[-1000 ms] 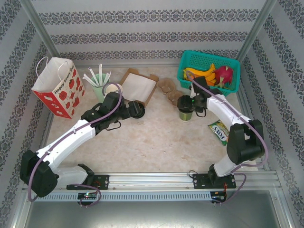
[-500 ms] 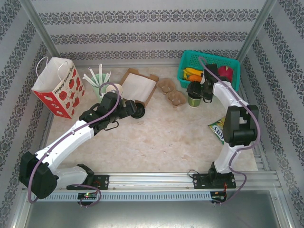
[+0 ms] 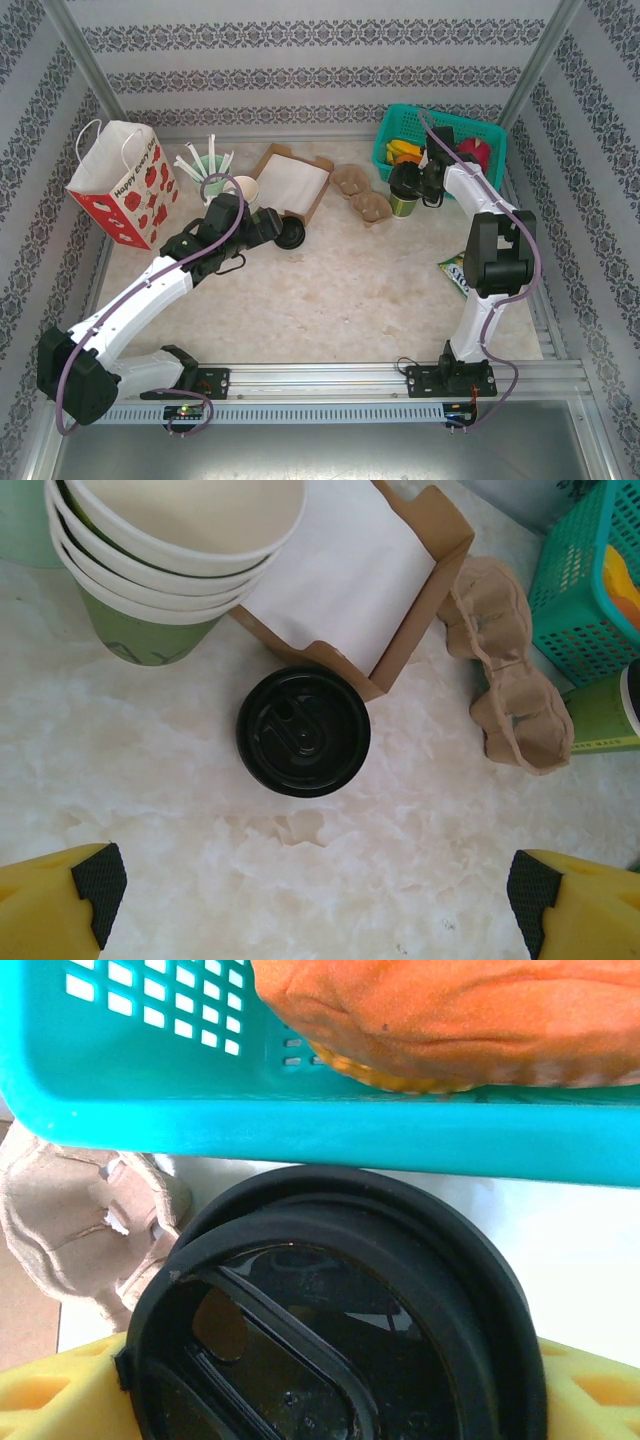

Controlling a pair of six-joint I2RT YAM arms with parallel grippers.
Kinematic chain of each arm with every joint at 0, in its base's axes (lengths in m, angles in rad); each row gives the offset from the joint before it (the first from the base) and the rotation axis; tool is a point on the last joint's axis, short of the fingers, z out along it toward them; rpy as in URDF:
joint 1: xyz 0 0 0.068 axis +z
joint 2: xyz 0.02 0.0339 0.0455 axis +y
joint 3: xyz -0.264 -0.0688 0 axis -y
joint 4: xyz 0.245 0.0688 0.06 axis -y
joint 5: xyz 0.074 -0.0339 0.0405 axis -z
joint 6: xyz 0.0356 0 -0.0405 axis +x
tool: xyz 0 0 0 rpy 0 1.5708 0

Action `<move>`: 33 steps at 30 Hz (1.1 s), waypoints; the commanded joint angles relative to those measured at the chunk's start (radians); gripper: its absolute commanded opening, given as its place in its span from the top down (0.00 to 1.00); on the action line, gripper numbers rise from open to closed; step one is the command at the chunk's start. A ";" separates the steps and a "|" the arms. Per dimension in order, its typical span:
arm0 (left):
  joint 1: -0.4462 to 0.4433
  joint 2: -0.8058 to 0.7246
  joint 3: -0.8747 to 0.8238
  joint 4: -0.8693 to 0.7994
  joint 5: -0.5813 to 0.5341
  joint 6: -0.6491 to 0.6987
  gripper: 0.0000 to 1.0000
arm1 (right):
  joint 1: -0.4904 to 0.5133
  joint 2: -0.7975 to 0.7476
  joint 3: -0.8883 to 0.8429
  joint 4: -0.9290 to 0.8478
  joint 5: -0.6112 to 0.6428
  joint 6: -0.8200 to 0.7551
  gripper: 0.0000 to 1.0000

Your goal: Pack the takeout coffee

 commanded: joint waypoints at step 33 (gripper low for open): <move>0.209 -0.042 0.200 -0.210 0.000 0.042 0.01 | 0.015 -0.461 -0.211 0.043 0.269 -0.015 0.02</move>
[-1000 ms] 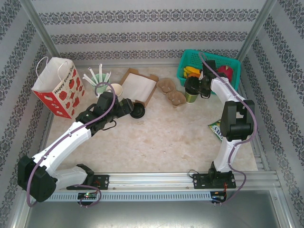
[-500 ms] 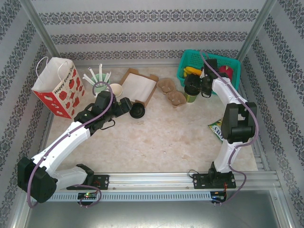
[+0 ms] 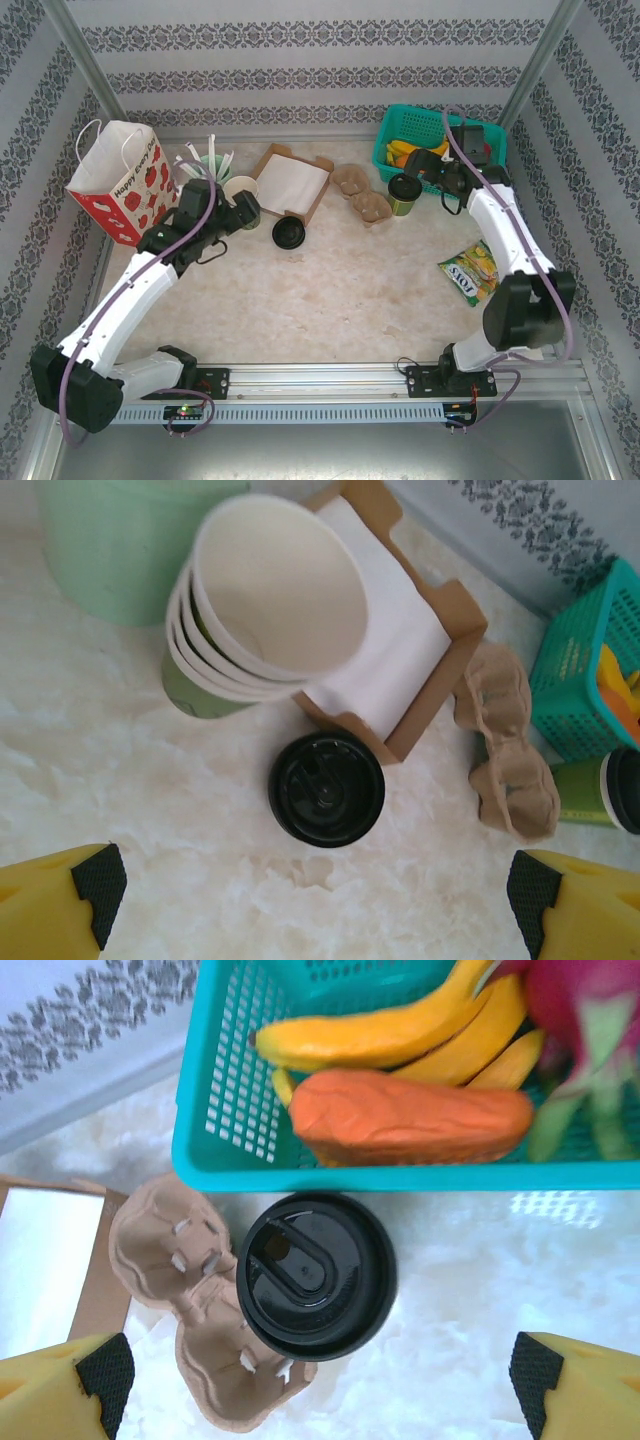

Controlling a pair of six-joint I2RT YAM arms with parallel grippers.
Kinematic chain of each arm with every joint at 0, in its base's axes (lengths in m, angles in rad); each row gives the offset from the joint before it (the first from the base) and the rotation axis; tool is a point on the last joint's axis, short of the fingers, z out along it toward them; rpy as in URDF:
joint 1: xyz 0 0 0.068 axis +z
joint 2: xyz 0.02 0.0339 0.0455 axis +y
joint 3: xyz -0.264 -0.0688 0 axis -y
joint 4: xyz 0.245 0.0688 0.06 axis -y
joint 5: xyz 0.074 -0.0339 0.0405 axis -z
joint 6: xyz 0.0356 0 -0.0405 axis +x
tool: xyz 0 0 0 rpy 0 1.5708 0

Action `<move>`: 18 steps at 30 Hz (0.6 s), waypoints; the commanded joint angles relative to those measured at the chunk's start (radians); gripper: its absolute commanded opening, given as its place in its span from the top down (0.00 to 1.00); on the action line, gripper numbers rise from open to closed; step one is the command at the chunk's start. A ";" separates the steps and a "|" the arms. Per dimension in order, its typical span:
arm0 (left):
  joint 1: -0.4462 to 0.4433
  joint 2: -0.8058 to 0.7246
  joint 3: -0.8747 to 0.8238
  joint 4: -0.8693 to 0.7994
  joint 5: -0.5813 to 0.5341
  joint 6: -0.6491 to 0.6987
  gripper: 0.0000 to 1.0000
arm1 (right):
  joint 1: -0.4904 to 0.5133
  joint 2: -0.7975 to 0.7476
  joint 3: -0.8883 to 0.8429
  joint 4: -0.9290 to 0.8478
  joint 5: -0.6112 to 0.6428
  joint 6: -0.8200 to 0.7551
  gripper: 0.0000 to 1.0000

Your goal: Pack the takeout coffee

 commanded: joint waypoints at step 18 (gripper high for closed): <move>0.595 0.037 0.420 -0.401 -0.149 0.078 0.01 | 0.039 -0.264 -0.250 0.127 0.099 -0.063 0.02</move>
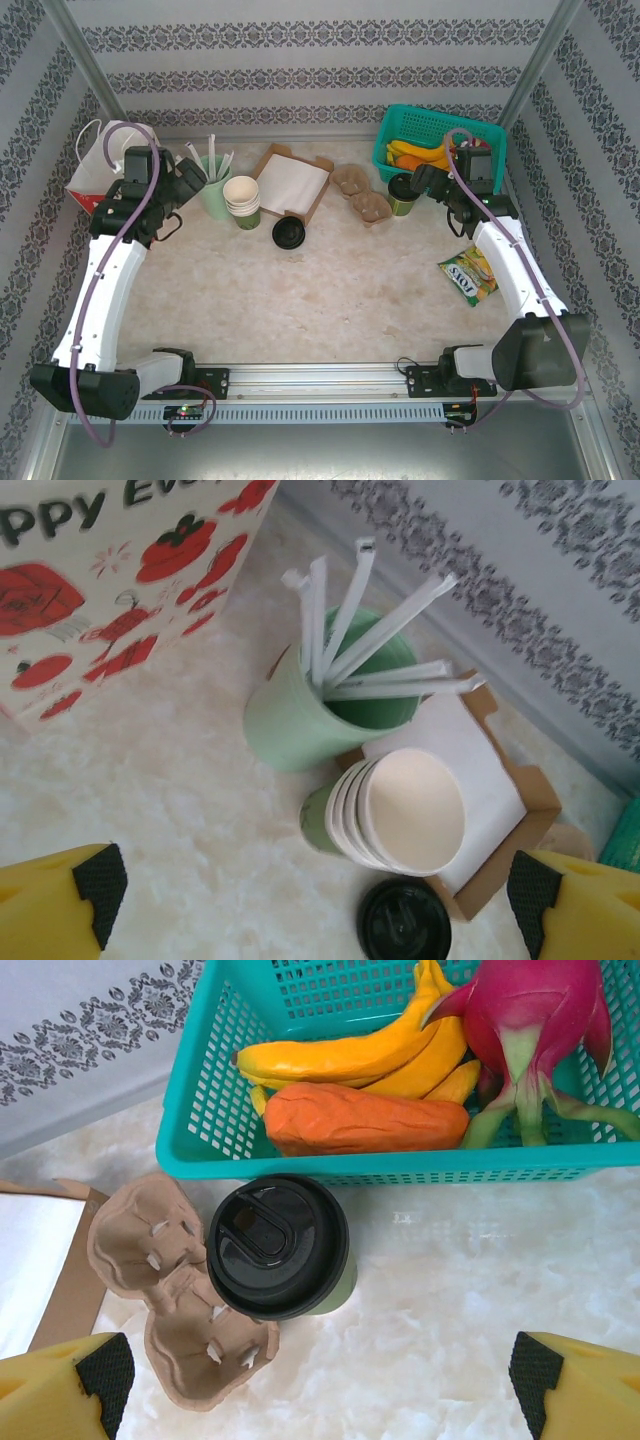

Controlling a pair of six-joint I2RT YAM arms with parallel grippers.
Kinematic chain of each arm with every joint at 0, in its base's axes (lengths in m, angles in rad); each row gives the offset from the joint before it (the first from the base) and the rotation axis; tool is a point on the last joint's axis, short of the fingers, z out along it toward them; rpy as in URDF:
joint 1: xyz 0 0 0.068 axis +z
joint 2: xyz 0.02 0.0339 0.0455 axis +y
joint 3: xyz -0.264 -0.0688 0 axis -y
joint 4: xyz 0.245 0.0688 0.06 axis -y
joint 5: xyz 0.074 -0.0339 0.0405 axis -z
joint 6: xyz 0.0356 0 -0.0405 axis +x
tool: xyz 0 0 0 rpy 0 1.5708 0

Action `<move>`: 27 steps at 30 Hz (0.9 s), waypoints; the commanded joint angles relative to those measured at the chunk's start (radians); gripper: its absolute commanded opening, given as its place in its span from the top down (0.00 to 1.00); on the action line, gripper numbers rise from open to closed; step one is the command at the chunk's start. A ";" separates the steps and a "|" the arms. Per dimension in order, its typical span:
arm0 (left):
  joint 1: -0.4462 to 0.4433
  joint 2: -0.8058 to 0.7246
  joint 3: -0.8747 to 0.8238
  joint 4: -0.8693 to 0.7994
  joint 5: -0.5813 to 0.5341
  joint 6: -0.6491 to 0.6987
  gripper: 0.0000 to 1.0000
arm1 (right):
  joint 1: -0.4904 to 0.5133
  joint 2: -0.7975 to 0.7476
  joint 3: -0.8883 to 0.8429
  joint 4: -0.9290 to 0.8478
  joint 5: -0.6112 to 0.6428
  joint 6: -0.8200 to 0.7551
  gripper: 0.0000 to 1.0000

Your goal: Pack the takeout coffee

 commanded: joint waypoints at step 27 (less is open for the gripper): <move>0.544 0.390 0.235 -0.158 0.172 -0.117 0.05 | 0.017 -0.139 -0.079 0.042 0.035 -0.001 0.02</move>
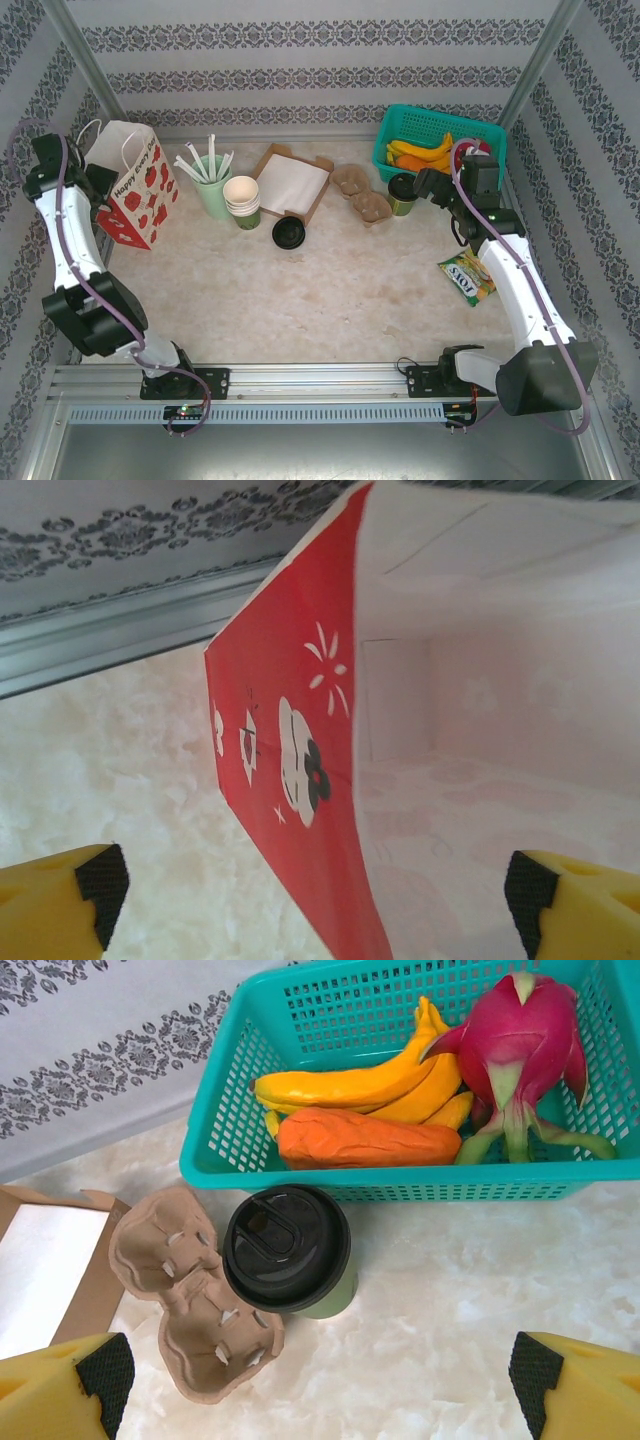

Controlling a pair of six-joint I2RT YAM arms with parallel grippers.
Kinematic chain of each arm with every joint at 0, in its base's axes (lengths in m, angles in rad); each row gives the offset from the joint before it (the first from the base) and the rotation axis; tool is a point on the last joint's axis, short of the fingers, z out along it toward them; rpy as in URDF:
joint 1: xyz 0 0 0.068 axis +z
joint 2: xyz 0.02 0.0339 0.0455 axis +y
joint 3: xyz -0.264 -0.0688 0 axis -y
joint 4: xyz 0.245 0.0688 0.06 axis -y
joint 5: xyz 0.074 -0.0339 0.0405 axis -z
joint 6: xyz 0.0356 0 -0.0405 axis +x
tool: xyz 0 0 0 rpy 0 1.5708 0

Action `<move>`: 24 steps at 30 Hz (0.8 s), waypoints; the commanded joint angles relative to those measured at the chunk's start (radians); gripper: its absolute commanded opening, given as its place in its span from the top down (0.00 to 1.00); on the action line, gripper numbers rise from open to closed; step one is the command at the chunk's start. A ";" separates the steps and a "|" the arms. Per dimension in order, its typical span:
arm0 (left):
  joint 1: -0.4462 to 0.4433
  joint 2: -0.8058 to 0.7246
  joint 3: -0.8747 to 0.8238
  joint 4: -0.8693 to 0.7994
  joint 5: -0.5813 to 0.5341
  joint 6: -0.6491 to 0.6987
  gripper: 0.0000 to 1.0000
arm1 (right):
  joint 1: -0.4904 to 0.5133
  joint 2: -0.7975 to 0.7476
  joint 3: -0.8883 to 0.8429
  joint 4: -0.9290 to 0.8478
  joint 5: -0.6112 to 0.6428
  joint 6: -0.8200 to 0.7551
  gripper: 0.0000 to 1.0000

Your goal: Pack the takeout coffee

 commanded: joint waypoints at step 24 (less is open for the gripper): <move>0.002 -0.202 -0.081 -0.123 0.037 0.241 1.00 | 0.009 -0.048 -0.040 0.088 -0.029 0.035 0.02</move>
